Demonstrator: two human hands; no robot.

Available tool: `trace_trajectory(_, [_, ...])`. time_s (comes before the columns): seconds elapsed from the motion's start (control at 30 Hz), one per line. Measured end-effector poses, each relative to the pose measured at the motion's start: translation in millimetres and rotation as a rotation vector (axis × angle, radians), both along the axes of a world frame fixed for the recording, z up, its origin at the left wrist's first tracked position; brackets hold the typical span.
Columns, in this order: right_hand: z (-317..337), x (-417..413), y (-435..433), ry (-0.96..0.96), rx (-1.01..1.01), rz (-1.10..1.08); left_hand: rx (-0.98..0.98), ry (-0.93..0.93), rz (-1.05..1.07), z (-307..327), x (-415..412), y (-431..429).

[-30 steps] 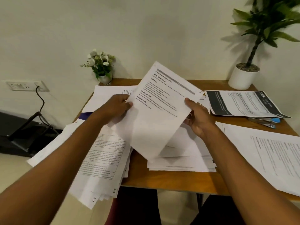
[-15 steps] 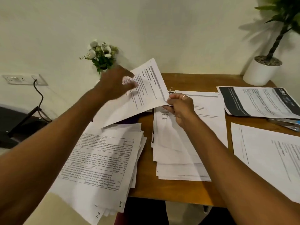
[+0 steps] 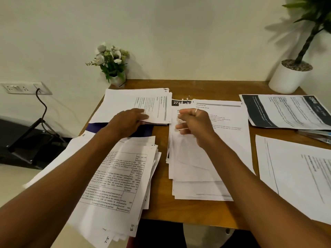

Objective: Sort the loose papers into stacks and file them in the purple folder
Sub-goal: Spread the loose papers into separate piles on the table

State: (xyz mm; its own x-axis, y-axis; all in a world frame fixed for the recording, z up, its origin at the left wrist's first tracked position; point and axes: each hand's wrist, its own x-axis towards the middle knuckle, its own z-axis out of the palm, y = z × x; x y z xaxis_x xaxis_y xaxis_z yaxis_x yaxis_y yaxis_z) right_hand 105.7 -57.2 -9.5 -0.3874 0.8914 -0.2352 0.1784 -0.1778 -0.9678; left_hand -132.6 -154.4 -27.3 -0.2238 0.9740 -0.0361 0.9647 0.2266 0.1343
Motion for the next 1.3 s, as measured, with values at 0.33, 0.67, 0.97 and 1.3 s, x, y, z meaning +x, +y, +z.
trace_trajectory(0.33, [-40.9, 140.7, 37.7, -0.668, 0.463, -0.270, 0.138, -0.288, 0.059, 12.5, 96.1, -10.0])
trace_trajectory(0.67, [-31.5, 151.9, 25.6, -0.418, 0.566, -0.332, 0.043, -0.236, 0.039, -17.0, 207.8, -0.4])
trace_trajectory(0.97, [-3.0, 178.2, 17.1, -0.012, 0.283, -0.260, 0.217, -0.610, 0.280, 8.2, 224.3, -11.5])
trace_trajectory(1.3, [15.0, 194.1, 2.3, 0.218, 0.076, -0.138, 0.356, -0.900, 0.450, 39.3, 215.3, -20.3])
